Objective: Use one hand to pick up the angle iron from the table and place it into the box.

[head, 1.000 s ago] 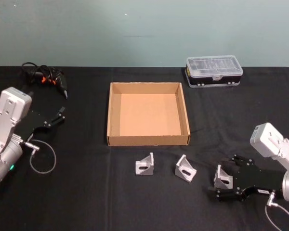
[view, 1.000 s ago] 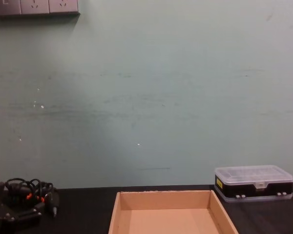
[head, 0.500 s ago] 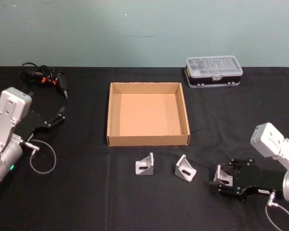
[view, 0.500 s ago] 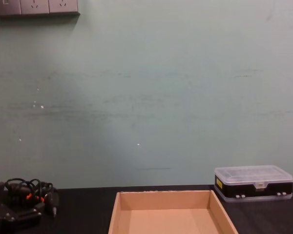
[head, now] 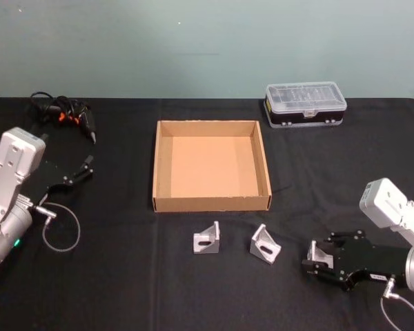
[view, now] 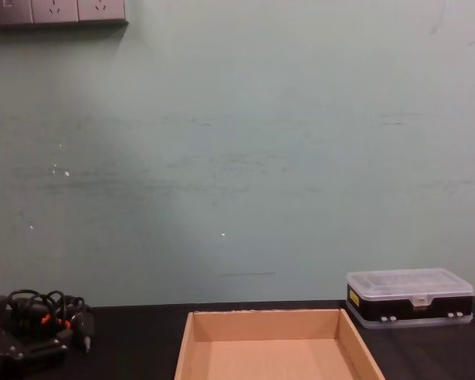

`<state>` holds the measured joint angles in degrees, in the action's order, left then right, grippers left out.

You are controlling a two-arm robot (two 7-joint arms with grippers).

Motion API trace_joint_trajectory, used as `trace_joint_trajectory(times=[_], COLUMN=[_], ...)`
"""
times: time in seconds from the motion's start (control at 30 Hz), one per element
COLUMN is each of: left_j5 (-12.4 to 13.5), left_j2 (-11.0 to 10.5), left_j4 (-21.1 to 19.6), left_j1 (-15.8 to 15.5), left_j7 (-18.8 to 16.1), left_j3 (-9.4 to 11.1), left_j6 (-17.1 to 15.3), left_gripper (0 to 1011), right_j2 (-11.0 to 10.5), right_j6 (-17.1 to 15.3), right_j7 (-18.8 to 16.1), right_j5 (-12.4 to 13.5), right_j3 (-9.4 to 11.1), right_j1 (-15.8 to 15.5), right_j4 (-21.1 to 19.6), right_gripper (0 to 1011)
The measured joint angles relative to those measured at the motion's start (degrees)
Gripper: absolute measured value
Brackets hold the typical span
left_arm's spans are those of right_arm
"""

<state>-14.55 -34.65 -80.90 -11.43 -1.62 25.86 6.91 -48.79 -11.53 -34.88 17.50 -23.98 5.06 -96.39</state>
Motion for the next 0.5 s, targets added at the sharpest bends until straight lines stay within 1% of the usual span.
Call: trace_joint_trajectory(times=[0.07, 0.2, 0.3, 0.4, 0.47, 0.5], left_j5=[0.0, 0.0, 0.0, 0.0, 0.0, 0.0], left_j2=[0.0, 0.0, 0.0, 0.0, 0.0, 0.0], left_j4=[0.0, 0.0, 0.0, 0.0, 0.0, 0.0], left_j1=[0.0, 0.0, 0.0, 0.0, 0.0, 0.0], left_j7=[0.0, 0.0, 0.0, 0.0, 0.0, 0.0], left_j3=[0.0, 0.0, 0.0, 0.0, 0.0, 0.0], left_j6=[0.0, 0.0, 0.0, 0.0, 0.0, 0.0], left_gripper=[1011, 1012, 1011, 1011, 1011, 1011], right_j2=[0.0, 0.2, 0.6, 1.7, 2.3, 3.1], right_j6=[0.2, 1.7, 1.8, 1.6, 1.2, 0.5], right_j7=[0.2, 1.6, 2.3, 2.7, 2.7, 2.8], right_j5=[0.0, 0.4, 0.7, 1.5, 1.6, 1.6], right_j3=[0.2, 2.1, 3.0, 4.1, 4.1, 3.9], right_j1=[-0.3, -1.5, -1.6, -0.8, 0.1, 1.4], right_j4=[-0.2, -1.7, -2.7, -4.5, -4.9, -5.0], right_gripper=[462, 462, 463, 463, 463, 463])
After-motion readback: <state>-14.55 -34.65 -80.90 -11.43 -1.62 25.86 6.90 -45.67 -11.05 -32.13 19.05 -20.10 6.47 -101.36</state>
